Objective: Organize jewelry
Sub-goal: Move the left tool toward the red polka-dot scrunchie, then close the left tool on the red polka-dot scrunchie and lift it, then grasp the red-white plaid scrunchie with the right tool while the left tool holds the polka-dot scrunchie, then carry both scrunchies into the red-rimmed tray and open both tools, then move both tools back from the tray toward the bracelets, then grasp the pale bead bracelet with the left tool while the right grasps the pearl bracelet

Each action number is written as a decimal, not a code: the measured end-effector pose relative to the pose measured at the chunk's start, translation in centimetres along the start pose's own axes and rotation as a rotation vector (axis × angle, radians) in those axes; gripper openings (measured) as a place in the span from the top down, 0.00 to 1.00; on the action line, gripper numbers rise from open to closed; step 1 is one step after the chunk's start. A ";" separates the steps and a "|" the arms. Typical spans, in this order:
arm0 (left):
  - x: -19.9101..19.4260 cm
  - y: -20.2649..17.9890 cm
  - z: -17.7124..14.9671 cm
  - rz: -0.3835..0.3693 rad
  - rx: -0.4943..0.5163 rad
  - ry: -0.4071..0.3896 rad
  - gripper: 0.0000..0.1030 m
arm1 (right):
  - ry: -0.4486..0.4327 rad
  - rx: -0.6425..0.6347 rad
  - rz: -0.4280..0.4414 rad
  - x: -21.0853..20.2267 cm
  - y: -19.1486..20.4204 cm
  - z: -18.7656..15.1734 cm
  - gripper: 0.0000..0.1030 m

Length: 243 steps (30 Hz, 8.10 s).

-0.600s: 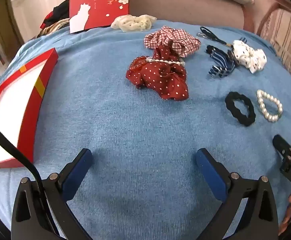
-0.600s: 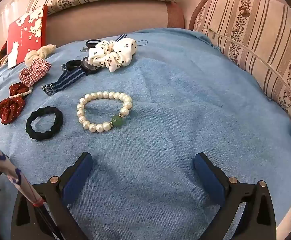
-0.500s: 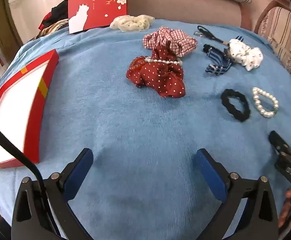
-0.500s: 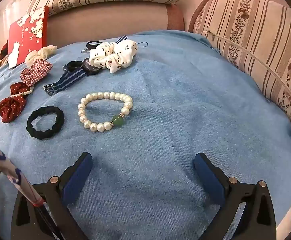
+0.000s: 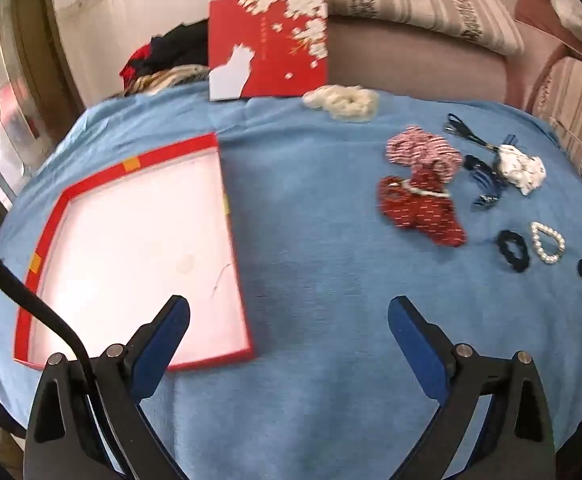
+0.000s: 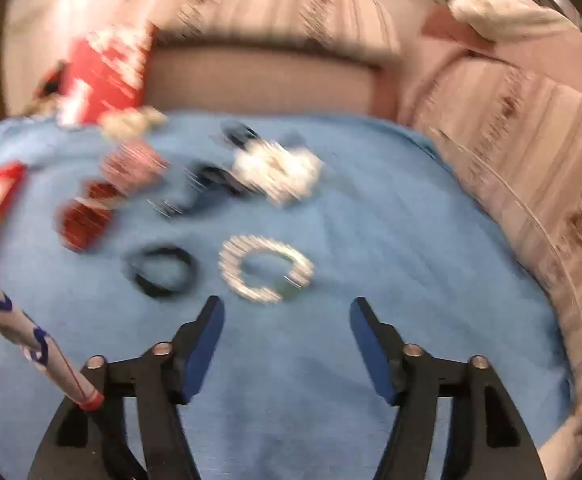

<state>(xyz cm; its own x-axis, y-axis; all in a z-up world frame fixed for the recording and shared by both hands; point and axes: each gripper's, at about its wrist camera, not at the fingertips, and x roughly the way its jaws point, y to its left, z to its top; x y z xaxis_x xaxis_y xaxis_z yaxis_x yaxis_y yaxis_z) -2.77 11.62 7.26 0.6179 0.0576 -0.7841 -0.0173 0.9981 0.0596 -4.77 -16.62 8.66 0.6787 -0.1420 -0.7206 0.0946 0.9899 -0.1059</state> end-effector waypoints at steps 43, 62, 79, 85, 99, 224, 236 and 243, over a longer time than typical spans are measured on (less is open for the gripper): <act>-9.4 3.2 -4.3 -0.074 -0.237 -0.032 0.41 | 0.146 0.020 0.480 -2.8 8.6 -0.6 0.52; 2.4 -7.5 -0.5 -0.388 -0.062 0.198 0.57 | 0.130 0.060 0.318 -1.3 2.5 -1.8 0.39; -4.4 -8.2 5.5 -0.349 0.140 0.121 0.95 | 0.102 0.190 0.302 -0.3 -1.6 -2.0 0.39; -4.0 -5.8 3.9 -0.341 0.055 0.109 0.94 | 0.100 0.177 0.309 -0.8 -1.1 -2.2 0.39; -1.2 -0.9 -3.3 -0.368 -0.182 0.168 0.52 | 0.120 0.152 0.294 -0.8 0.3 -3.0 0.39; -1.3 -3.8 0.3 -0.285 -0.123 0.149 0.46 | 0.141 0.152 0.193 0.9 -5.7 -1.7 0.45; 5.7 -7.3 3.1 -0.339 -0.120 0.219 0.49 | 0.182 0.221 0.234 6.4 -6.2 -0.5 0.45; 8.6 -8.6 3.6 -0.378 -0.105 0.256 0.64 | 0.197 0.242 0.243 8.8 -6.2 0.4 0.45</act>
<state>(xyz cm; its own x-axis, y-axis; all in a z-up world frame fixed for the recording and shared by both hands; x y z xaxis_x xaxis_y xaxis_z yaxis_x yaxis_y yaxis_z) 5.53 3.42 2.26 0.3824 -0.3200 -0.8668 0.0838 0.9463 -0.3124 0.89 -23.96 3.21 0.5520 0.1215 -0.8249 0.1337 0.9636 0.2314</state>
